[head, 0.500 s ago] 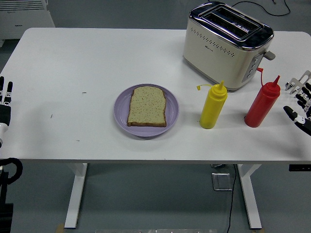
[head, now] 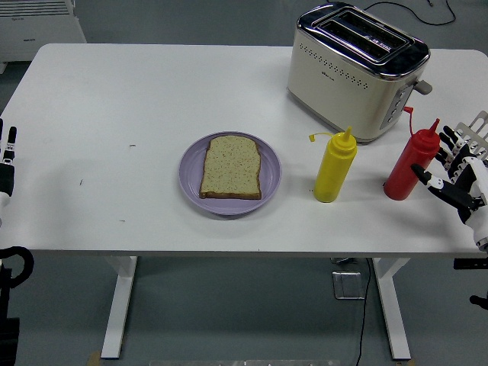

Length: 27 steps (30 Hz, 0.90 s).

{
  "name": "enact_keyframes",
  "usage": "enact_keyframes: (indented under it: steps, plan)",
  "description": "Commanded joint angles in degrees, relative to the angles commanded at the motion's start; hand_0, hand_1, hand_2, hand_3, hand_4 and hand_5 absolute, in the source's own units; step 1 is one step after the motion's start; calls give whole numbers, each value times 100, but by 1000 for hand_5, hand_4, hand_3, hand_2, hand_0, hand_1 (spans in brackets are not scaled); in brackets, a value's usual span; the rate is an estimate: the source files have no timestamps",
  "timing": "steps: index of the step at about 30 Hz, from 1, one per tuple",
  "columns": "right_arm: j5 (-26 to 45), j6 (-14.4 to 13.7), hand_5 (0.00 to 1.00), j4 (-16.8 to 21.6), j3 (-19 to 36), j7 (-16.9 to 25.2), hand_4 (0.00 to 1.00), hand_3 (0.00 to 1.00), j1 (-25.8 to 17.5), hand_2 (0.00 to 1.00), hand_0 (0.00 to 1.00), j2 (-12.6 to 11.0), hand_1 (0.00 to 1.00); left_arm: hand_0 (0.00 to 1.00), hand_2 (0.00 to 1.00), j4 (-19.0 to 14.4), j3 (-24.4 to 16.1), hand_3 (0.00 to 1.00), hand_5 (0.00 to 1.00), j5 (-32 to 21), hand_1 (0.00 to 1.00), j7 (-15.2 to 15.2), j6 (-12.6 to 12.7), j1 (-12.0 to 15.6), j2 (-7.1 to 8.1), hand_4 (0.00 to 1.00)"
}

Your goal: Pick up the cup,pour liquid into bread,place the cup on the desk

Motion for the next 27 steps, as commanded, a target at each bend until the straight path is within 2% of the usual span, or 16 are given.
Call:
enact_keyframes:
  steps: [6,11,12,17,18,22,23,27]
  plan:
    - [29,-185,237,-210,-177,33,941,998,267,998,989,229,929,789,736,0,-16,684,998,2,745,-3,0,4,0,572]
    - [87,-325,237,-379,-245,32,941,998,415,998,989,332,929,789,736,1,-27,684,998,3,745,-4,1,7,0,572]
    - [115,-376,238,-427,-249,39,942,998,450,948,961,359,894,789,735,0,-27,684,998,3,744,-4,0,7,0,572]
    - [237,-556,238,-548,-299,43,942,998,551,948,961,425,894,789,735,2,-32,684,998,3,744,-6,1,9,0,572]
    - [261,-590,234,-559,-315,38,939,974,564,791,882,432,814,789,735,3,-32,684,998,3,744,-7,2,9,0,572]
    - [381,-776,234,-582,-401,-9,939,974,614,791,882,466,814,789,735,8,-33,684,998,4,744,-6,3,13,0,572]
    - [409,-818,237,-581,-433,-33,938,781,628,541,730,476,610,789,735,8,-35,684,998,4,744,-6,2,13,0,573]
    - [517,-998,237,-572,-506,-81,938,781,664,541,730,504,610,789,735,11,-38,684,998,5,744,-5,4,17,0,573]
